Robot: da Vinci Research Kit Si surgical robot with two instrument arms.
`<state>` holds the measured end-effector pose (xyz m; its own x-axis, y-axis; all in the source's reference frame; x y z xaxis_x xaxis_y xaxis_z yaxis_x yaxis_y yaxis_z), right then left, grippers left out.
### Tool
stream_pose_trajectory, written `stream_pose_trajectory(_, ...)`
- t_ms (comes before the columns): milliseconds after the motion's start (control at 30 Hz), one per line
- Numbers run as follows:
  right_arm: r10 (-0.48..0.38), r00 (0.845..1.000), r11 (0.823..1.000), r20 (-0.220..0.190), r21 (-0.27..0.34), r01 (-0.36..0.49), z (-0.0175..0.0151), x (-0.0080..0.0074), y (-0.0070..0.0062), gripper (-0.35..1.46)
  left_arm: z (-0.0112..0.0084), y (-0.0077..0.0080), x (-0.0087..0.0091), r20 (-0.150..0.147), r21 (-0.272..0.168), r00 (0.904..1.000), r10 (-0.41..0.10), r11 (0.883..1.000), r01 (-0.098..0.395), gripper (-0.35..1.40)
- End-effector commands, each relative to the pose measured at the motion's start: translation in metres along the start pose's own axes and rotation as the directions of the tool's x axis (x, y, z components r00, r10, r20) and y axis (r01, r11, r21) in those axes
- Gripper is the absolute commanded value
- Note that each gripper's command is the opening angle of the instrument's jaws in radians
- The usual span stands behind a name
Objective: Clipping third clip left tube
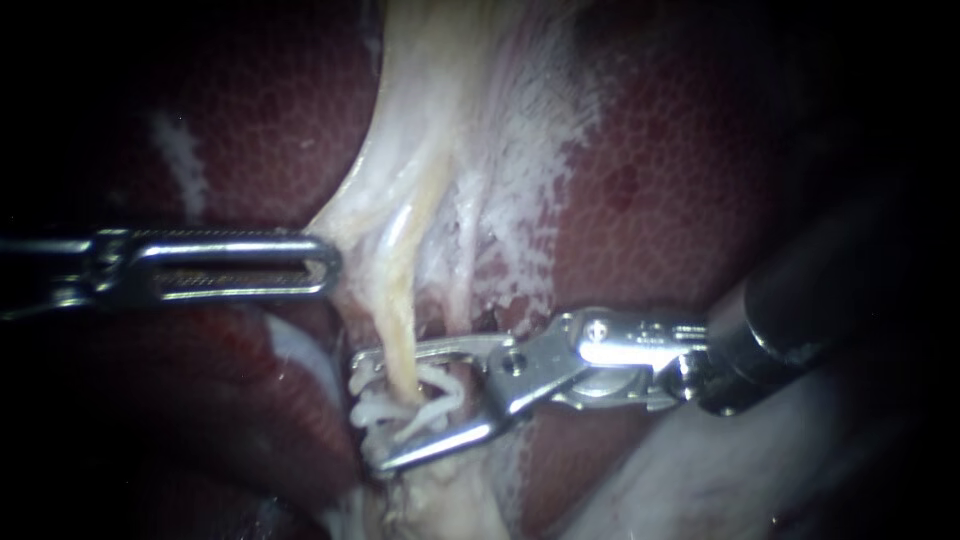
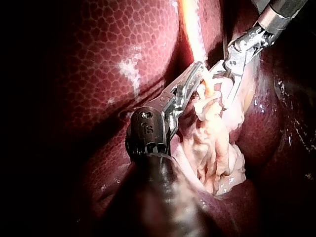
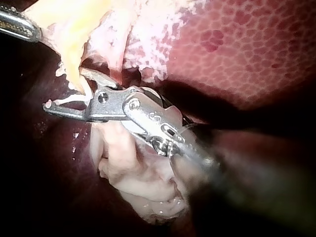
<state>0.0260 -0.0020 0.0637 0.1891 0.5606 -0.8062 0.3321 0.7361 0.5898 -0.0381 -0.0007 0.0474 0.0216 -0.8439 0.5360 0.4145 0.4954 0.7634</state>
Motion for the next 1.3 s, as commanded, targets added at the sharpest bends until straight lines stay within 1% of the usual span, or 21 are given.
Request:
stream_pose_trajectory(33, 0.002, 1.000, 1.000, -0.001, -0.003, -0.002, -0.0001, 0.0003, 0.0002, 0.53, 0.0000, 0.0000, 0.0000, 0.000, 0.000, 1.0000, 0.000, 1.000, 0.000, -0.35)
stream_pose_trajectory(133, 0.009, 1.000, 1.000, -0.006, -0.018, -0.010, -0.0005, 0.0015, 0.0009, 0.53, 0.0000, 0.0000, 0.0000, 0.000, -0.001, 1.0000, 0.000, 1.000, 0.000, -0.35)
stream_pose_trajectory(333, 0.028, 1.000, 0.999, -0.013, -0.020, -0.029, -0.0011, 0.0035, 0.0017, 0.53, 0.0000, -0.0001, 0.0000, 0.000, -0.001, 1.0000, 0.000, 1.000, 0.000, -0.35)
stream_pose_trajectory(433, 0.031, 0.999, 0.999, -0.015, -0.021, -0.032, -0.0011, 0.0040, 0.0019, 0.53, 0.0000, -0.0001, 0.0000, 0.000, -0.001, 1.0000, 0.000, 1.000, 0.000, -0.35)
stream_pose_trajectory(600, 0.032, 0.999, 0.999, -0.016, -0.027, -0.033, -0.0006, 0.0041, 0.0022, 0.50, 0.0000, -0.0001, 0.0000, 0.000, -0.001, 1.0000, 0.000, 1.000, 0.000, -0.35)
stream_pose_trajectory(633, 0.032, 0.999, 0.999, -0.016, -0.027, -0.033, -0.0006, 0.0041, 0.0023, 0.47, 0.0000, -0.0001, 0.0000, 0.000, -0.001, 1.0000, 0.000, 1.000, 0.000, -0.35)
stream_pose_trajectory(667, 0.032, 0.999, 0.999, -0.016, -0.026, -0.032, -0.0006, 0.0041, 0.0023, 0.40, 0.0000, -0.0001, 0.0000, 0.000, -0.001, 1.0000, 0.000, 1.000, 0.000, -0.35)
stream_pose_trajectory(700, 0.038, 0.999, 0.999, -0.016, -0.026, -0.038, -0.0007, 0.0041, 0.0023, 0.26, 0.0000, -0.0001, 0.0000, 0.000, -0.001, 1.0000, 0.000, 1.000, 0.000, -0.35)
stream_pose_trajectory(733, 0.108, 0.994, 0.994, -0.022, -0.024, -0.109, -0.0009, 0.0040, 0.0023, -0.02, 0.0000, -0.0001, 0.0000, 0.000, -0.001, 1.0000, 0.000, 1.000, 0.000, -0.35)
stream_pose_trajectory(767, 0.143, 0.989, 0.989, -0.026, -0.023, -0.144, -0.0010, 0.0040, 0.0024, -0.24, 0.0000, -0.0001, 0.0000, 0.000, -0.001, 1.0000, 0.000, 1.000, 0.000, -0.35)
stream_pose_trajectory(800, 0.155, 0.988, 0.988, -0.027, -0.023, -0.156, -0.0012, 0.0039, 0.0025, -0.35, 0.0000, -0.0001, 0.0000, 0.000, -0.001, 1.0000, 0.000, 1.000, 0.000, -0.35)
stream_pose_trajectory(1000, 0.155, 0.988, 0.988, -0.026, -0.022, -0.156, -0.0018, 0.0035, 0.0035, -0.35, 0.0001, -0.0001, 0.0000, 0.000, -0.001, 1.0000, 0.000, 1.000, 0.000, -0.35)
stream_pose_trajectory(1300, 0.154, 0.988, 0.988, -0.026, -0.021, -0.155, -0.0018, 0.0034, 0.0035, -0.35, 0.0000, -0.0001, 0.0000, 0.000, -0.001, 1.0000, 0.000, 1.000, 0.000, -0.35)
